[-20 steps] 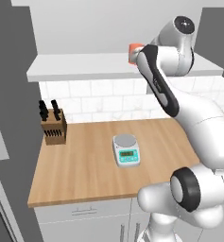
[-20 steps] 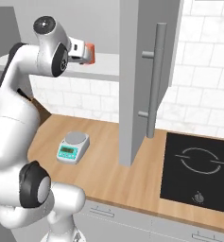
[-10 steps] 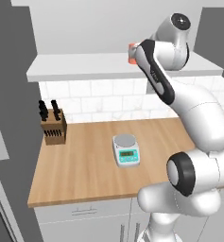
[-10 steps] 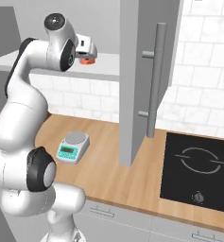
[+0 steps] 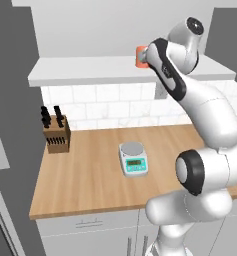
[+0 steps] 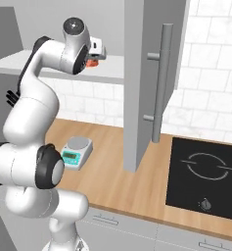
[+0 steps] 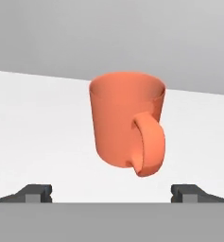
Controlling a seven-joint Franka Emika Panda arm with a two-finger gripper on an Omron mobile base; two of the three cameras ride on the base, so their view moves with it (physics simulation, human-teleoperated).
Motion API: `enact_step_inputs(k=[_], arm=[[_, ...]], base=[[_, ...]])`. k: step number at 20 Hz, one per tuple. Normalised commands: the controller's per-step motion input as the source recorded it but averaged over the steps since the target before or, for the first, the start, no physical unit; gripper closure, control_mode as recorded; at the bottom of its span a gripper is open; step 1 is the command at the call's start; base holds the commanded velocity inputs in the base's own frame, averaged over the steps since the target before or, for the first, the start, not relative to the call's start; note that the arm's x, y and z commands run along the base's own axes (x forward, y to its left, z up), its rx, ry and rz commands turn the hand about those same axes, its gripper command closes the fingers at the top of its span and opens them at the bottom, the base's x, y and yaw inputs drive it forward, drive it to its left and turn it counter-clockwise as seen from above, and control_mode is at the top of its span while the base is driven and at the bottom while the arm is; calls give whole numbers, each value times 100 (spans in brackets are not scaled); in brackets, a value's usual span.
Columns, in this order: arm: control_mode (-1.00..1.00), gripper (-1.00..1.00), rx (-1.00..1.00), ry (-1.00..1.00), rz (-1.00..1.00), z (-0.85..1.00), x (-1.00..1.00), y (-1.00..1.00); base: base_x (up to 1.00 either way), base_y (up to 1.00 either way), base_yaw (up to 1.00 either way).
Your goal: Gather all objects into one cabinet and sort the glasses and bowls to opposite sides.
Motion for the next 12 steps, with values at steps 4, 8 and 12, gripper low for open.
enact_step_inputs(k=[4,8,12], arm=[[-100,-100,0,-1,5,0,28,-43],[-100,-100,0,0,0,-8,38,-13],[-100,-100,4,0,0,-11,64,1]], base=[[0,0,0],[0,0,0],[0,0,0]])
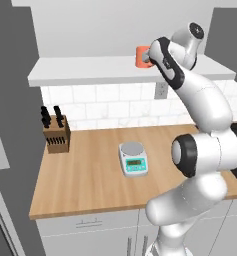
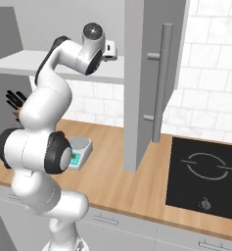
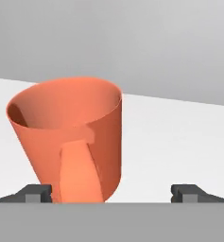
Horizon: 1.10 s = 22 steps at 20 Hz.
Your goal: Gather all objects into one cabinet and sort the glasses and bowls to opposite sides.
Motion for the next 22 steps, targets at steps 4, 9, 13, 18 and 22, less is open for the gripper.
enact_step_inputs(k=[4,9,13,18,22], arm=[[-100,-100,7,0,0,-6,67,0],[-100,-100,9,0,0,0,33,0],[-100,-100,4,0,0,-3,0,9],[-100,100,0,-3,0,-10,0,21],[-100,100,0,-8,0,-17,3,6]], base=[[0,0,0],[0,0,0],[0,0,0],[0,0,0],[0,0,0]])
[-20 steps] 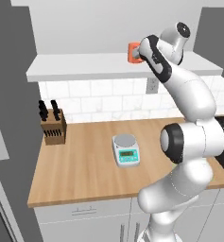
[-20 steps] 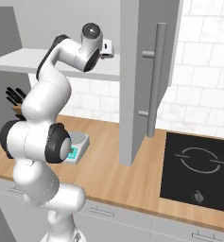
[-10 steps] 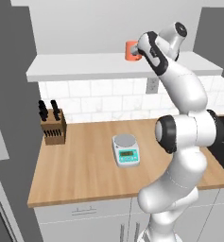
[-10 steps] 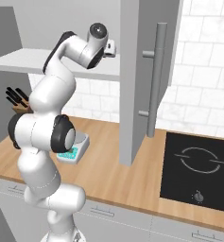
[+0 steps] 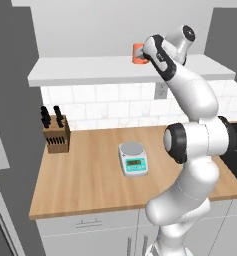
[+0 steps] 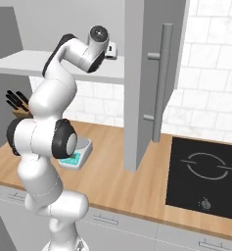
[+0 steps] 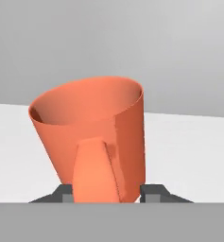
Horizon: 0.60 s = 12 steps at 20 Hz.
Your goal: Gather all objects into one cabinet and sort the glasses and bowls to opposite sides.
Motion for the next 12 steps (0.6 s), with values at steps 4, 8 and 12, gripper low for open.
enact_step_inputs(k=[4,8,12], arm=[[-100,100,0,-9,0,-9,-7,0],[-100,100,0,-24,0,18,-93,-3],[-100,100,0,-14,0,14,-100,0]], base=[[0,0,0],[0,0,0],[0,0,0]])
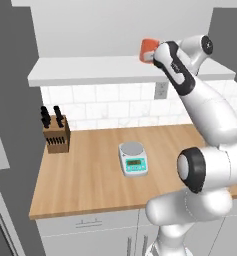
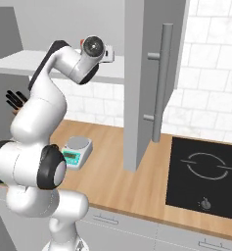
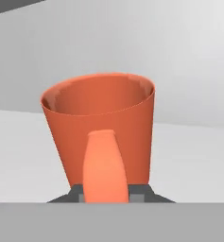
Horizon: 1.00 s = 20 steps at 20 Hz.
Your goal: Gather all objects into one cabinet and sort the glasses and bowls to opposite sides.
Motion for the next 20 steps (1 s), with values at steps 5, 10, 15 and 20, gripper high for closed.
enact_step_inputs(k=[5,10,15,20], arm=[[-100,100,0,-1,0,0,-100,0],[-100,100,0,5,-6,7,-100,0],[-100,100,0,15,-7,3,-100,0],[-100,100,0,23,-6,-5,-100,5]], base=[[0,0,0],[0,0,0],[0,0,0],[0,0,0]])
